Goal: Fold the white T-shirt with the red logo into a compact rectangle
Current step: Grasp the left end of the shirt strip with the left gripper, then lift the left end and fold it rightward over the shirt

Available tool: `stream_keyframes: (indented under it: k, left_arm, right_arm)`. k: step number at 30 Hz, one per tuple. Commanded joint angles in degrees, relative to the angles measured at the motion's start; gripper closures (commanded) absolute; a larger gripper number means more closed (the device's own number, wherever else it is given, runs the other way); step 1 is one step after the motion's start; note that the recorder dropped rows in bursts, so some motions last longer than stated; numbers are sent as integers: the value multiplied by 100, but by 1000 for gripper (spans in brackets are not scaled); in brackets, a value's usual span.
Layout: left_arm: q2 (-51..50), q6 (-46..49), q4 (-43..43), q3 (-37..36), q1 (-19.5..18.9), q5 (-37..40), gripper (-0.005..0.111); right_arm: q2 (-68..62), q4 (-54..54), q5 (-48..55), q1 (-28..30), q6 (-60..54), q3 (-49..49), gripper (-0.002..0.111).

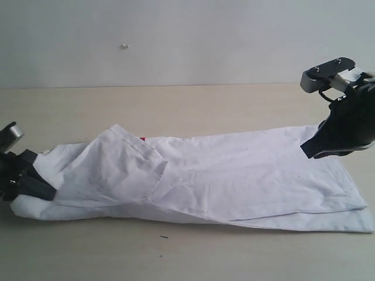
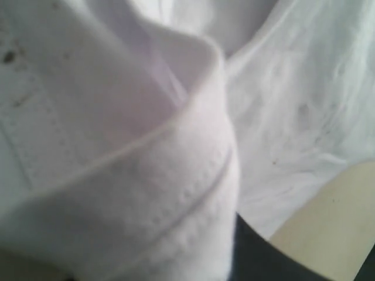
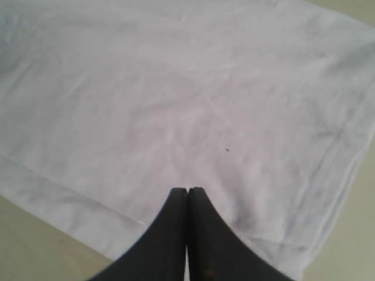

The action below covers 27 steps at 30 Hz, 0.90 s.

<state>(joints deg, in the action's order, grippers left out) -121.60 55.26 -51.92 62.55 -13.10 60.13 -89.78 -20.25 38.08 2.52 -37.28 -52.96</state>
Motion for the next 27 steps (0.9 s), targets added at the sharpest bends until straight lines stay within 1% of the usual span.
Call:
stream_keyframes:
  k: [1,3,6,7,9,10,11,12,13,14,18,19,20,22,23,24,25,26,27]
  left_arm:
    - [621,-199,260,261,-594,185,107]
    - [904,-411,283,367,-885,303,107]
    - [1256,-459,103,469,-1113,507,107]
    - [1345,-473,39,497,-1112,584,107]
    - [1558,-473,-418,512,-1094,770,107]
    - [1629,-473,-732,512,-1035,947,107]
    - [1683,-473,-1230,512,-946,983,107]
    - [1777,-473,-1763,512,-689,983,107]
    - [1867,-506,-1921,512,-465,983,107]
    - [1925,-521,-1948,512,-294,983,107]
    - [2054,-620,-1994,512,594,983,107]
    - [2054,-620,-2046,512,995,983,107]
    - [2026,-620,-2077,512,1299,983,107]
    - [1957,-620,-2220,525,2060,369,107]
    - [1852,-620,-2233,598,2548,-115,107]
    - [1797,-620,-2233,648,2731,-289,107]
    - [1622,-620,-2245,753,3154,-688,107]
    - [1511,-620,-2245,801,3301,-849,107]
    - [1253,-620,-2245,913,3617,-1041,107]
  right_arm:
    - [-8,-50,-35,12,9,3,108]
    - [-8,-50,-49,12,9,3,108]
    - [-8,-61,-105,12,9,3,108]
    - [-8,-78,-131,12,9,3,108]
    - [-8,-185,-144,12,9,3,108]
    - [-8,-210,-178,12,9,3,108]
    - [-8,-301,-208,12,9,3,108]
    - [-8,-376,-247,12,-14,3,108]
    - [-8,-415,-262,12,-12,3,108]
    - [-8,-429,-262,12,-12,3,108]
    - [-8,-441,-262,12,-12,3,108]
    - [-8,-438,-249,12,-12,3,108]
    - [-8,-438,-249,12,-12,3,108]
    - [-8,-457,-230,12,-12,3,108]
    - [-8,-457,-230,12,-12,3,108]
    - [-8,-457,-230,12,-12,3,108]
    - [-8,-457,-230,12,-12,3,108]
    - [-8,-457,-230,12,-12,3,108]
    - [-8,-457,-230,12,-12,3,108]
